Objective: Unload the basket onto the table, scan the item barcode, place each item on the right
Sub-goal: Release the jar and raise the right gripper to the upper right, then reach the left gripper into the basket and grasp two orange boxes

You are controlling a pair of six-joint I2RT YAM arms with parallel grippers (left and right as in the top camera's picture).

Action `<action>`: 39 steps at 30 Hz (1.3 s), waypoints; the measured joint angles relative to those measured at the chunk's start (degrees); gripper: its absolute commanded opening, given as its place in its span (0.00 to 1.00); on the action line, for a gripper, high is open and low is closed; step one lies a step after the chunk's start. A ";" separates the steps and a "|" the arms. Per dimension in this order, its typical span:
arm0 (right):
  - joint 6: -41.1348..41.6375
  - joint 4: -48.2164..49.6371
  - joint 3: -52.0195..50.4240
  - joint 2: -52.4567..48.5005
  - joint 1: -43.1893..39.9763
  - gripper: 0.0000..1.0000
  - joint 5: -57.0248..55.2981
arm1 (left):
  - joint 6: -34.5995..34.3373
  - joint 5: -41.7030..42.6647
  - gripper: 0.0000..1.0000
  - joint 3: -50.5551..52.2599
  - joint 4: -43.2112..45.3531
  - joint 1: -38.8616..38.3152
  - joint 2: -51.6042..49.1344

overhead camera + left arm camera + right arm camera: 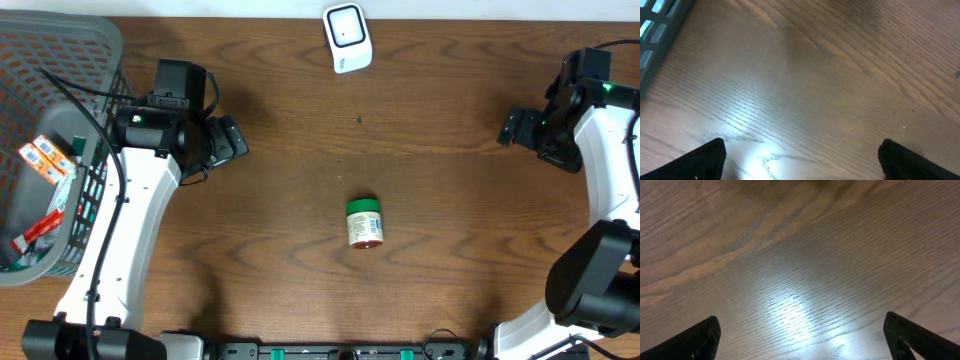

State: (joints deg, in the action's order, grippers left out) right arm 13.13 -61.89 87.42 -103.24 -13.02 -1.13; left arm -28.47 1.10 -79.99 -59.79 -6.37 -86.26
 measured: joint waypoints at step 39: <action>0.00 -0.04 0.00 0.00 0.00 0.99 0.00 | -4.57 -8.66 0.72 -41.38 -6.71 17.16 0.44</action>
State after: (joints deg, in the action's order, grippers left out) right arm 13.13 -61.93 87.42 -103.24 -13.02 -1.13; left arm -33.04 -7.55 -121.36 -66.50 10.79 -85.82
